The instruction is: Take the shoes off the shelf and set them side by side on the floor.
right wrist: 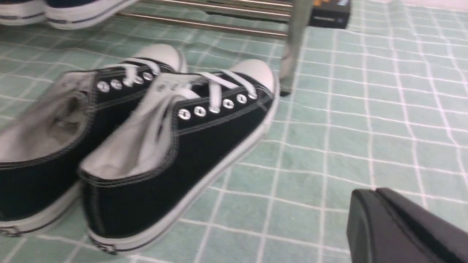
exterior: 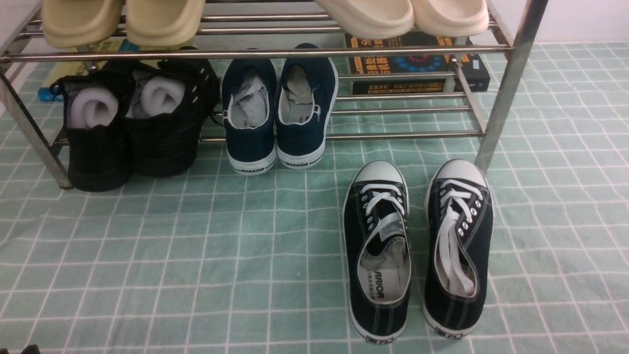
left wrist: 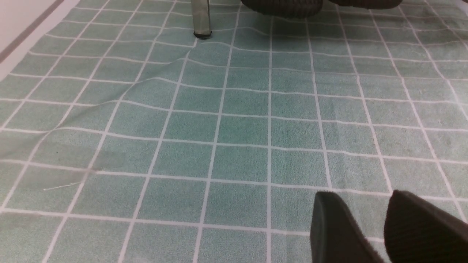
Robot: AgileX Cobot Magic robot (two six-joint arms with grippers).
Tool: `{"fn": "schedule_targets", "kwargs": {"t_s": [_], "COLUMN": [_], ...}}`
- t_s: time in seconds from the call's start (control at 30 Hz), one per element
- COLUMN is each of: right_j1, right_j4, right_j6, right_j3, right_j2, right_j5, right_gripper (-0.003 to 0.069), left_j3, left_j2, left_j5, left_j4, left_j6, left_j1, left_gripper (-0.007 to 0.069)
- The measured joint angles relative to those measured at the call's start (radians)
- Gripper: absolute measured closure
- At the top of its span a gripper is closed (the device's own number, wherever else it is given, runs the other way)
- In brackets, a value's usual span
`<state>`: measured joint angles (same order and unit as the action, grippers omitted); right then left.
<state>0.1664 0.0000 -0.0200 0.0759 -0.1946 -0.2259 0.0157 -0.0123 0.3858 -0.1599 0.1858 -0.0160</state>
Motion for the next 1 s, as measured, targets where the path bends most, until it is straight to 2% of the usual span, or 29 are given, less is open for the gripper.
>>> {"fn": "schedule_targets", "kwargs": {"t_s": [0.1, 0.23, 0.43, 1.0], "right_j1": [-0.114, -0.176, -0.184, -0.194], "right_j4": [0.017, 0.037, 0.033, 0.024], "right_j6": [0.008, 0.008, 0.009, 0.011], "right_j3": [-0.08, -0.099, -0.09, -0.09], "right_j2": [0.102, 0.177, 0.205, 0.205], "right_j5": [-0.009, -0.091, -0.16, -0.164], "right_gripper": [0.0651, 0.0648, 0.0638, 0.0622], "left_j3": [0.0, 0.0, 0.0, 0.0], "left_j2": [0.0, 0.0, 0.0, 0.0], "left_j5": [0.0, 0.0, 0.0, 0.0], "left_j4": [0.0, 0.0, 0.0, 0.0], "left_j6": [0.0, 0.0, 0.0, 0.0], "left_j1": [0.0, 0.0, 0.0, 0.0], "left_gripper": [0.0383, 0.0383, 0.0383, 0.0383]}}
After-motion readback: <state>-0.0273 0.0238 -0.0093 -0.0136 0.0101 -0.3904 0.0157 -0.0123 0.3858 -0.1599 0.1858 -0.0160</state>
